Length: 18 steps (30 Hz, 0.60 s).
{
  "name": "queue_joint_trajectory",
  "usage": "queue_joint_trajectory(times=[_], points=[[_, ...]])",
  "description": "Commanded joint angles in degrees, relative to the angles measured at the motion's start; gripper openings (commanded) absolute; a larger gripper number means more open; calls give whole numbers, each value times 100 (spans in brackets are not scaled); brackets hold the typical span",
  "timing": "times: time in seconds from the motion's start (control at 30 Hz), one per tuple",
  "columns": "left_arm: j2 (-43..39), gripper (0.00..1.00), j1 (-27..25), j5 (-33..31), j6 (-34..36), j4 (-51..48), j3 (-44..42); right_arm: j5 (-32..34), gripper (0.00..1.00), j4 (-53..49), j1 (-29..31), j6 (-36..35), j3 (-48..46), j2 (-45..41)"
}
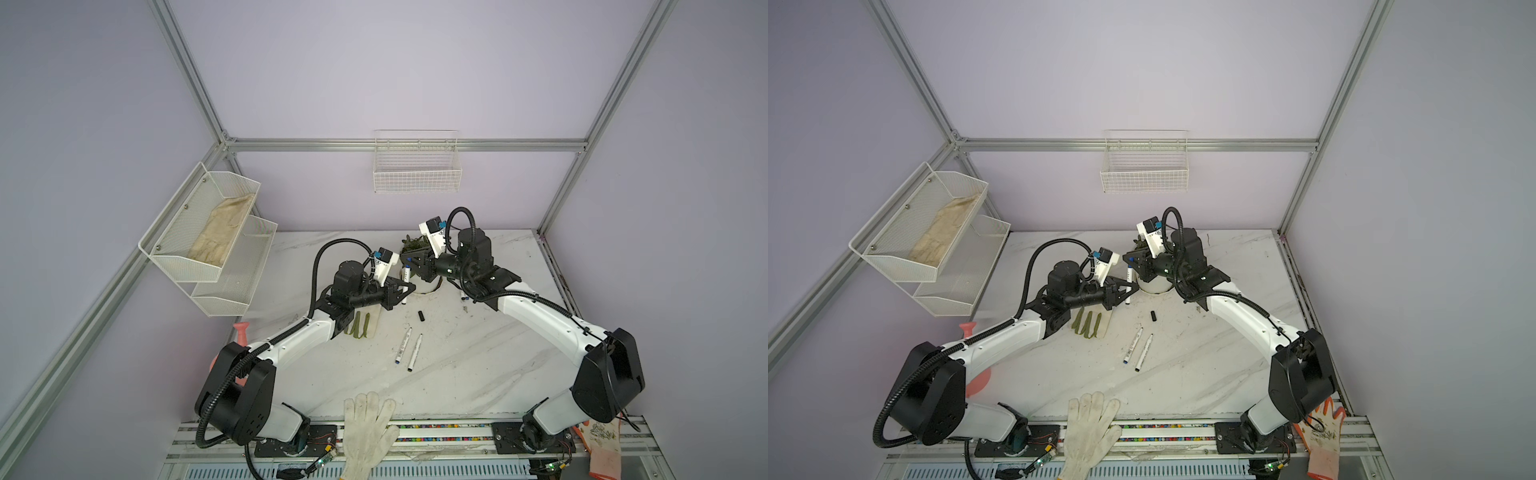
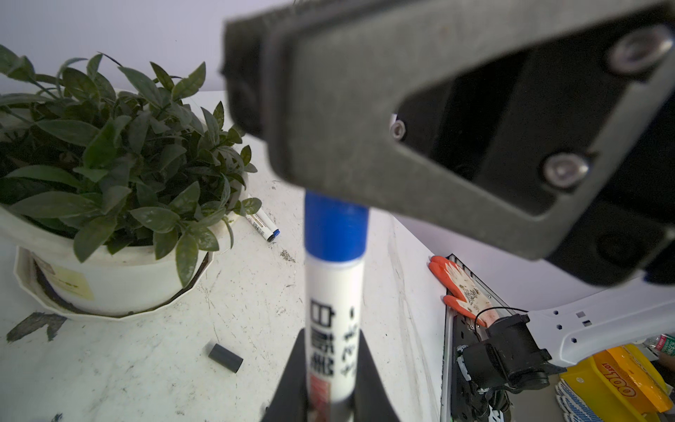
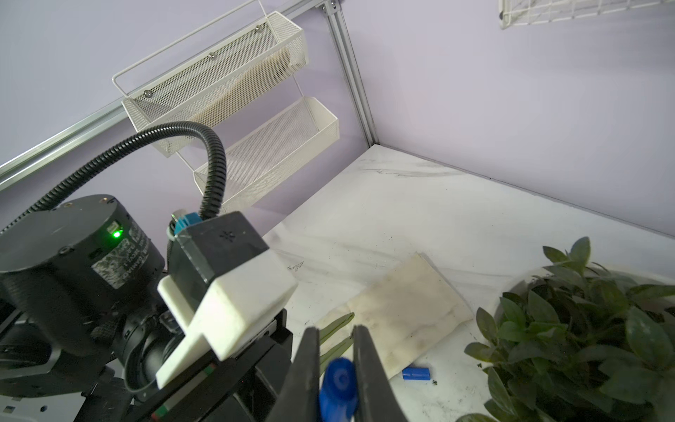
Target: Insert the pens into the pen caps
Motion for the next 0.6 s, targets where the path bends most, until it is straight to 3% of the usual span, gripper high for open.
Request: queue_joint_trajectory(times=[0.0,0.2,0.4,0.57], points=[[-567,0,745,-1715,-267,1551,791,-1182,0,-2018,58,-404,-691,49],[-824,0,580,-2422,543,900,822,-1671,0,-1913,65,-301,-794,143],[-880,0,517,-3265,688,876,728,-1122,0,-2744,443,-869,-586,397],[-837,0,534,-3259,663,1238,771,-1010,0,-2957,552,-992,-556,547]])
